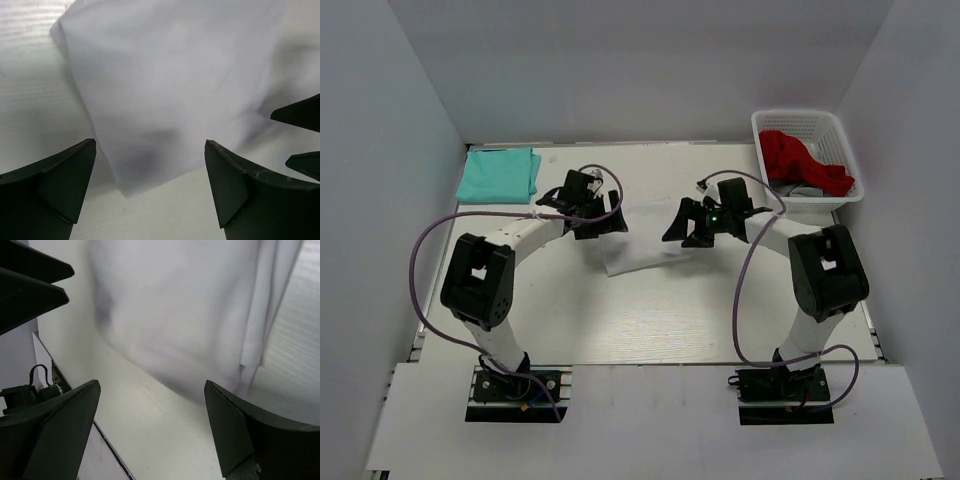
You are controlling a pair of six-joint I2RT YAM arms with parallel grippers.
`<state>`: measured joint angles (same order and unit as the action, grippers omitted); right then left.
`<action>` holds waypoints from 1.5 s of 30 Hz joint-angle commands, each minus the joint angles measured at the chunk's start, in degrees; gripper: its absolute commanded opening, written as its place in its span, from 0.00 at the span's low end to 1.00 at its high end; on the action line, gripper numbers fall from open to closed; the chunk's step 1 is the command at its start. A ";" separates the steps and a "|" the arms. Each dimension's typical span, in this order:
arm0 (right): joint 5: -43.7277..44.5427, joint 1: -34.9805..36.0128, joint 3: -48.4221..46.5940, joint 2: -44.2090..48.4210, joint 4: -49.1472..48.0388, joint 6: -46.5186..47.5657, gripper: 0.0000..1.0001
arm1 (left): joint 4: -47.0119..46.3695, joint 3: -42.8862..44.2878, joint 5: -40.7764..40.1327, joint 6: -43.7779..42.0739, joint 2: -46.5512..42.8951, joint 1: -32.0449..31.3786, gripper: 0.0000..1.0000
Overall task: Fold and stack the t-shirts
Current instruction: Smooth out wrinkles on the folded tshirt
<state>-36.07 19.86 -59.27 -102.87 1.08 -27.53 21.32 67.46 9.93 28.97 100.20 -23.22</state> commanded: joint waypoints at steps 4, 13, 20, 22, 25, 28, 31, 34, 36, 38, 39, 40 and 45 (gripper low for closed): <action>0.92 0.62 -5.85 7.51 2.53 3.36 0.90 | -1.55 4.08 5.96 -2.96 -5.11 -1.65 1.00; -5.83 0.36 -19.72 -7.59 -6.25 -4.46 0.90 | -12.61 0.31 19.94 -4.63 2.18 -7.63 1.00; -8.48 -0.08 -32.31 -25.53 -8.38 -8.94 0.90 | -19.65 -1.81 21.99 -5.15 8.33 -10.53 1.00; -6.92 -0.17 -35.56 -29.46 -8.46 -8.86 0.90 | -16.59 -1.29 21.19 -6.29 12.11 -10.53 1.00; -2.26 -0.17 -39.43 -33.86 -5.57 -9.64 0.90 | -14.20 -2.50 21.18 -7.26 14.58 -10.53 1.00; 0.11 0.18 -38.30 -34.24 -6.62 -10.27 0.90 | -14.20 -3.21 19.70 -7.26 13.89 -10.53 1.00; 0.13 0.18 -37.85 -33.28 -5.74 -9.56 0.90 | -11.93 -2.34 15.22 -7.26 10.73 -10.53 1.00; -0.05 0.27 -37.15 -29.07 -5.39 -8.07 0.90 | -9.55 1.08 9.52 -8.66 5.54 -10.53 1.00; -0.13 0.36 -36.80 -24.50 -5.21 -6.49 0.90 | -10.33 2.49 8.09 -9.20 1.51 -10.53 1.00; 1.26 0.10 -35.92 -20.21 -5.48 -6.13 0.90 | -13.23 2.50 7.56 -9.20 -1.05 -9.66 1.00; 1.79 0.18 -35.66 -19.22 -5.48 -5.96 0.90 | -14.02 2.50 7.56 -9.20 -2.11 -9.65 1.00; 1.80 0.10 -35.13 -17.64 -5.39 -5.96 0.90 | -14.03 2.50 4.68 -8.50 -3.86 -9.13 1.00; 0.22 0.18 -26.97 -8.78 -6.70 -5.96 0.90 | -9.99 6.01 -7.11 -9.02 -5.02 -8.42 1.00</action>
<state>-35.29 20.01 -89.86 -117.49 -4.01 -34.59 9.02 70.32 11.64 20.95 97.60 -32.34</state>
